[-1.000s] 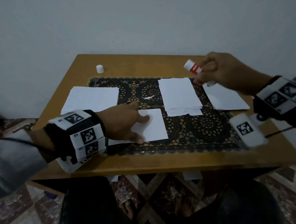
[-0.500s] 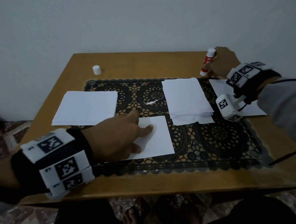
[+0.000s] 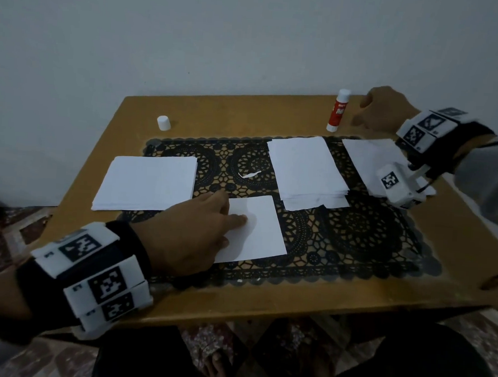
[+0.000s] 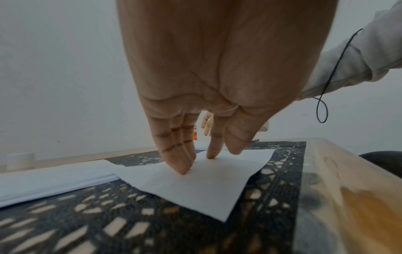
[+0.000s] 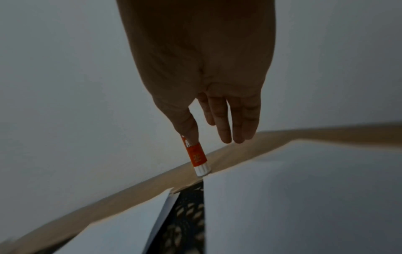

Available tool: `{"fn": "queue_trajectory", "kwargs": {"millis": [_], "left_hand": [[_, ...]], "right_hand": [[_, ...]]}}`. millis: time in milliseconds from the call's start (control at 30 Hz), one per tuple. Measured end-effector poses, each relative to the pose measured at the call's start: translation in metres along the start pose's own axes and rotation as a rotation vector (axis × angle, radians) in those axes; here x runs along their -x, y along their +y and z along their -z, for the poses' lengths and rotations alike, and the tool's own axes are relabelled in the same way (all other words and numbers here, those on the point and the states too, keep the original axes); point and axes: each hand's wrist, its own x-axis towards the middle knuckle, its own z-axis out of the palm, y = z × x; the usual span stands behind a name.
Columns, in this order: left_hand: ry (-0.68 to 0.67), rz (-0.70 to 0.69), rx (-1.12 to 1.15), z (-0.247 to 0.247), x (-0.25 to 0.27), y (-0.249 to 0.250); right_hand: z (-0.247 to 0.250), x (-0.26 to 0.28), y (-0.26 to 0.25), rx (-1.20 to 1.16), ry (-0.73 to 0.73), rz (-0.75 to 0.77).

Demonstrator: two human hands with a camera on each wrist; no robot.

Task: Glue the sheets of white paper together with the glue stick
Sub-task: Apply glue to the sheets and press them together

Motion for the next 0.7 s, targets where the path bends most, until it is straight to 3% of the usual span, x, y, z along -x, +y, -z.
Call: {"fn": "queue_trajectory", "kwargs": {"millis": [300, 400, 500, 700], "left_hand": [[-0.006, 0.047, -0.018, 0.003, 0.001, 0.01], [-0.014, 0.062, -0.026, 0.003, 0.003, 0.013], [-0.01, 0.07, -0.03, 0.002, 0.006, 0.015], [-0.014, 0.074, 0.011, 0.003, 0.011, 0.014]], "right_hand": [[0.016, 0.103, 0.034, 0.37, -0.397, 0.362], [0.007, 0.114, 0.04, 0.46, -0.379, 0.444], [0.003, 0.116, 0.044, 0.379, -0.311, 0.465], [0.014, 0.111, 0.046, 0.267, -0.309, 0.445]]}}
